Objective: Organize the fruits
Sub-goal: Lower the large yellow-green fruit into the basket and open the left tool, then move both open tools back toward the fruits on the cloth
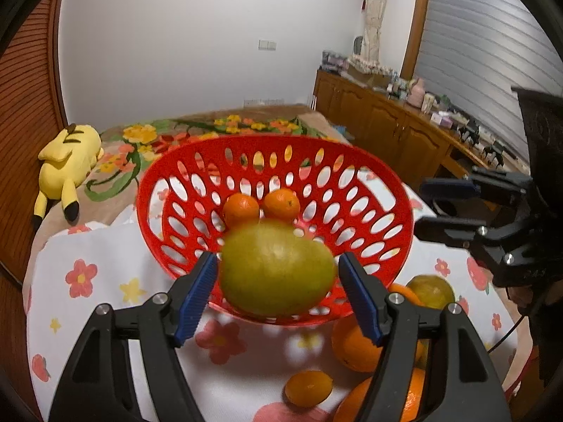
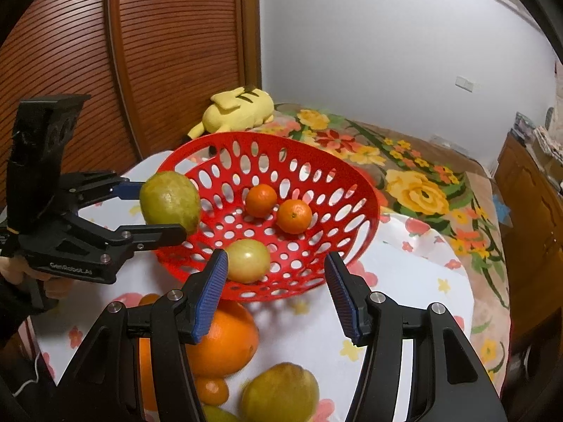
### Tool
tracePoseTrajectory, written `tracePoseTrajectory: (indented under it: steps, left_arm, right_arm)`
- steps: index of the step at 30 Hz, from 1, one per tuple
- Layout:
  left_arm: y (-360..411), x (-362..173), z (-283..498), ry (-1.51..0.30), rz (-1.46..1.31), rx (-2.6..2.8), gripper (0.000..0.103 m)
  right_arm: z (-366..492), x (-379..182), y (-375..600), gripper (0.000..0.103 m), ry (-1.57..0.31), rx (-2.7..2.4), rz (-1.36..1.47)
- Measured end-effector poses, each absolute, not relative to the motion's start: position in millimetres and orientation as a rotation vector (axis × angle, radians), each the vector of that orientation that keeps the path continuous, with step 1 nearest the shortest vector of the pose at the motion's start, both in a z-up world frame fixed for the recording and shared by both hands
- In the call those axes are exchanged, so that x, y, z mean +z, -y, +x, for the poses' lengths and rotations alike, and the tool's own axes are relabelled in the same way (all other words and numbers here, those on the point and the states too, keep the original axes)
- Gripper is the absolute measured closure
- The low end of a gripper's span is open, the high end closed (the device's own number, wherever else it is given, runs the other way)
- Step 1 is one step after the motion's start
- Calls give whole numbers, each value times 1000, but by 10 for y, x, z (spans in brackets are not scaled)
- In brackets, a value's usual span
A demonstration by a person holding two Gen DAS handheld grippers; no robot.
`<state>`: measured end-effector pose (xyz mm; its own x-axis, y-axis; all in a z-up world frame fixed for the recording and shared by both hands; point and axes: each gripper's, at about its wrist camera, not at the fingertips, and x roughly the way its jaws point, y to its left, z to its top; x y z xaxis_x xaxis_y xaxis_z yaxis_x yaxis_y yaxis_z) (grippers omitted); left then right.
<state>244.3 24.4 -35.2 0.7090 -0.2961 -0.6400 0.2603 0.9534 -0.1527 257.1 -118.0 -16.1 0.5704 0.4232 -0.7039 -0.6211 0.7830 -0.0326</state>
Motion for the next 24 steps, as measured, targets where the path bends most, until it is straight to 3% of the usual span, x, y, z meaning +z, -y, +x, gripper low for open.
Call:
tracePoseTrajectory:
  steps: [24]
  left_arm:
    - [-195, -151, 1567, -629, -58, -333, 30]
  right_arm:
    - [1742, -187, 1704, 41, -693, 516, -117]
